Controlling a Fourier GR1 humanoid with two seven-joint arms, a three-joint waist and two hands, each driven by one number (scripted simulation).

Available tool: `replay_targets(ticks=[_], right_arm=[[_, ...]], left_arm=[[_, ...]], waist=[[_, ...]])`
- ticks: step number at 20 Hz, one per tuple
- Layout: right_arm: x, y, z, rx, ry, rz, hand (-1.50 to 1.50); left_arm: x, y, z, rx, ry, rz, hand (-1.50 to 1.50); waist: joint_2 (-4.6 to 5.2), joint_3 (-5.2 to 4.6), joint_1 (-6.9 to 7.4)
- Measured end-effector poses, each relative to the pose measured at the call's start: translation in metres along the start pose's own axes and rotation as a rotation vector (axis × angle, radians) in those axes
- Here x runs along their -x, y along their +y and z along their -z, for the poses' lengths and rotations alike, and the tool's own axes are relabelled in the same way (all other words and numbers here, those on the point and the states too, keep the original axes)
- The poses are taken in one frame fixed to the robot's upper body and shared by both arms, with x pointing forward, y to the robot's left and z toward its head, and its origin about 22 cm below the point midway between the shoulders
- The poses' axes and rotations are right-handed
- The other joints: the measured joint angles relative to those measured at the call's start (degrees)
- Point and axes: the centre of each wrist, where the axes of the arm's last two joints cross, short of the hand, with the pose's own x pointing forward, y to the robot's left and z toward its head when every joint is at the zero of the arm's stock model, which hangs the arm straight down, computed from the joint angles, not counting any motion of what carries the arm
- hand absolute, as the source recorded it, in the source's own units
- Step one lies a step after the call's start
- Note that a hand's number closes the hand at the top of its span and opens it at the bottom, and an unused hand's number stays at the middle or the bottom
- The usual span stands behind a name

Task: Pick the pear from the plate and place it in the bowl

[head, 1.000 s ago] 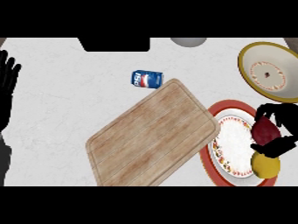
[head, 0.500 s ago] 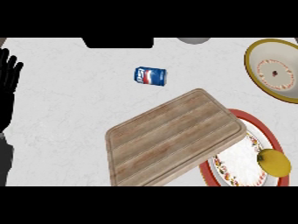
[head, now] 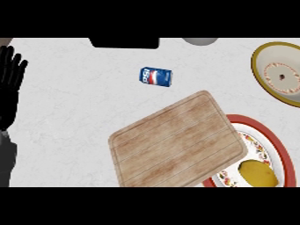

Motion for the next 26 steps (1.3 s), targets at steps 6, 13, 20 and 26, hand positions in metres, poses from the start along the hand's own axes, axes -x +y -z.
replay_targets(ticks=[6,13,20,26], right_arm=[[0.012,-0.034,-0.012,0.153,-0.079,0.083,1.50],[0.012,-0.055,-0.009,0.220,-0.122,0.224,1.50],[0.002,-0.068,0.005,0.179,-0.145,0.282,1.50],[-0.017,-0.067,0.035,0.089,-0.187,0.269,1.50]], left_arm=[[0.002,-0.004,0.001,0.017,0.007,-0.001,0.00],[0.000,-0.013,0.006,0.041,0.000,-0.004,0.00],[-0.001,-0.018,0.010,0.055,-0.001,-0.004,0.00],[-0.002,-0.016,0.015,0.064,0.000,0.002,0.00]], waist=[[-0.26,-0.21,0.90],[-0.35,-0.47,1.94],[-0.40,-0.68,2.85],[-0.36,-0.84,3.29]])
